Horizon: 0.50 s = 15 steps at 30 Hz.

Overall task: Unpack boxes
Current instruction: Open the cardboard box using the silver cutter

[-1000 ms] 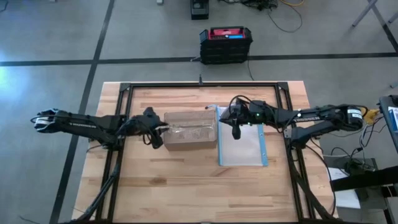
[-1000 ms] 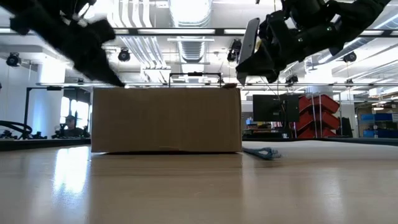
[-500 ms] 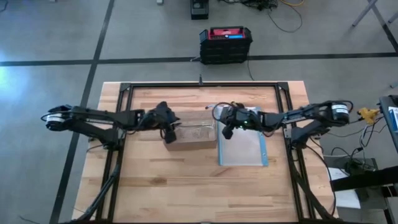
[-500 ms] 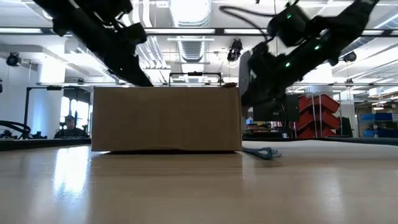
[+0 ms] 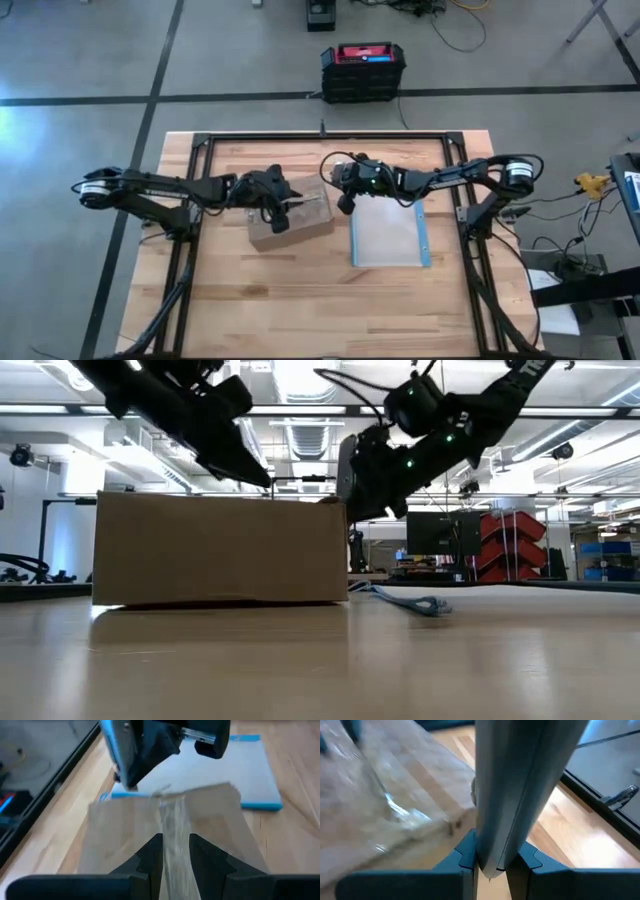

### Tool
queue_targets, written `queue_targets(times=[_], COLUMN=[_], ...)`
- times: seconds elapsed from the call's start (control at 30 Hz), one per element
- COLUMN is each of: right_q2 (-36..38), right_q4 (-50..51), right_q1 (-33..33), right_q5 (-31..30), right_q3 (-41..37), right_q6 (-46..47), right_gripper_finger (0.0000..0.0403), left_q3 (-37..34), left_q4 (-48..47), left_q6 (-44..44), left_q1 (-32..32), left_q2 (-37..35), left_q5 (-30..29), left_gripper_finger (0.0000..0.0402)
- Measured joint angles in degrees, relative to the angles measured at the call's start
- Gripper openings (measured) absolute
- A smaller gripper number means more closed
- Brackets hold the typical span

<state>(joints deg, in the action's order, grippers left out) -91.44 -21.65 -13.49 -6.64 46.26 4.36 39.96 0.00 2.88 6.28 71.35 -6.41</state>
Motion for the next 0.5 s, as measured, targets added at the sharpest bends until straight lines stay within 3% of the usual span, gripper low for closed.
queue_targets(times=[0.1, 0.27, 0.5], right_q2=[1.59, 1.75, 0.71], right_q4=[-3.62, -7.20, -8.38], right_q1=[1.26, 4.85, 6.55], right_q5=[-3.69, -14.22, -19.13], right_q3=[-1.14, -1.39, -1.49], right_q6=[7.22, 17.29, 30.45], right_gripper_finger=[0.0042, 0.0042, 0.0042], left_q3=[0.33, 3.37, 7.91], left_q4=[4.32, 6.95, 4.16], left_q6=[2.85, 6.21, 11.72], left_q1=[0.72, 4.73, 9.03], left_q2=[2.56, 8.16, 15.29], left_q5=[1.35, 9.63, 13.07], left_gripper_finger=[0.0080, 0.0080, 0.0080])
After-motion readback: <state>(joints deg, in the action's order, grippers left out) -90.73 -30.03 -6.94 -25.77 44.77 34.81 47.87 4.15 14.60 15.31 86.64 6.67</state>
